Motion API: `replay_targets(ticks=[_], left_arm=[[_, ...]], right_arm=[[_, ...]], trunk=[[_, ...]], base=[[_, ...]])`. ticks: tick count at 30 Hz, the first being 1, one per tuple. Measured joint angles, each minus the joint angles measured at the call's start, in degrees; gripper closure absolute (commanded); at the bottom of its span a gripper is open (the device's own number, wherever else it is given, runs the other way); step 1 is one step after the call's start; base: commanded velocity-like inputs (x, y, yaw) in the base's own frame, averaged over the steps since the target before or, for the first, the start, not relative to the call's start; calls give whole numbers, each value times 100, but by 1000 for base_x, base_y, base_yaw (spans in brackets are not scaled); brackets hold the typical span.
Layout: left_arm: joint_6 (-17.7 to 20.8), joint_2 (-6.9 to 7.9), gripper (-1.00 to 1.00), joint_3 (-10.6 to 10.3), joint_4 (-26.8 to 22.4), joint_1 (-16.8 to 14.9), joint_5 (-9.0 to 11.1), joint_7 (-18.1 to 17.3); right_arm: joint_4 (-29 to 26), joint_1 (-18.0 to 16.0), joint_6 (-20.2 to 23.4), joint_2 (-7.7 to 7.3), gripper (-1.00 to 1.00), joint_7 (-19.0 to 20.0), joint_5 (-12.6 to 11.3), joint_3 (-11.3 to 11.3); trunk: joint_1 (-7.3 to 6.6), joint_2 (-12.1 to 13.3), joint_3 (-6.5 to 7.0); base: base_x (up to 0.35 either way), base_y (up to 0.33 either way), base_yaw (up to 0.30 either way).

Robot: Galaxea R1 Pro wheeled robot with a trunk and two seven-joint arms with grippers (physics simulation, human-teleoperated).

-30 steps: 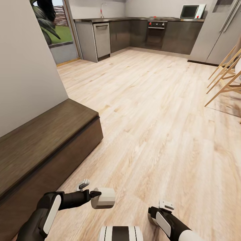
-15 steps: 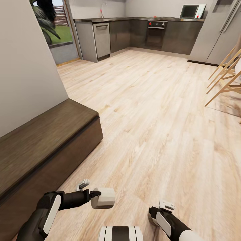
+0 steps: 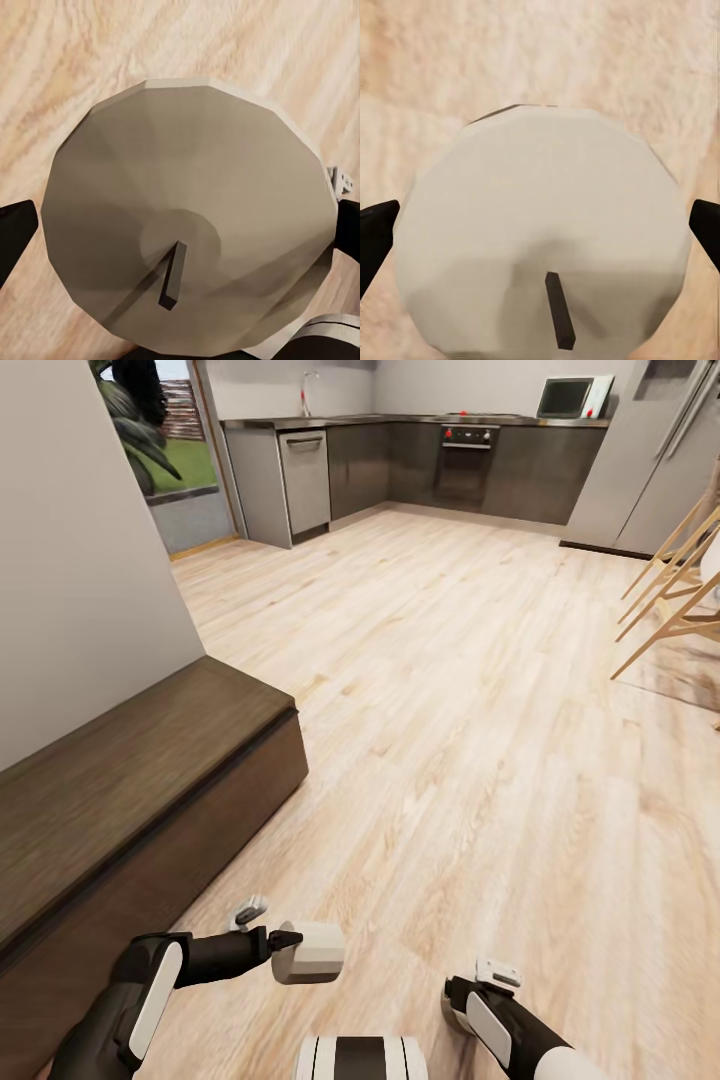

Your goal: Place each of the two pumpkins and all three candles from the living room inside a cabinet in the living room (use any cabinet), then make sure every cabinet is closed, and position the cauldron so it is next to a table in the living room.

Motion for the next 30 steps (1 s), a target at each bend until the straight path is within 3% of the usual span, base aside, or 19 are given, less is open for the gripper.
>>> replay_targets(ticks=[30], left_arm=[[3, -47, 100, -11, 0, 0, 3, 18]], right_arm=[[-52, 0, 14, -7, 100, 35, -12, -67]], trunk=[[-72, 37, 620]], base=[[0, 0, 0]])
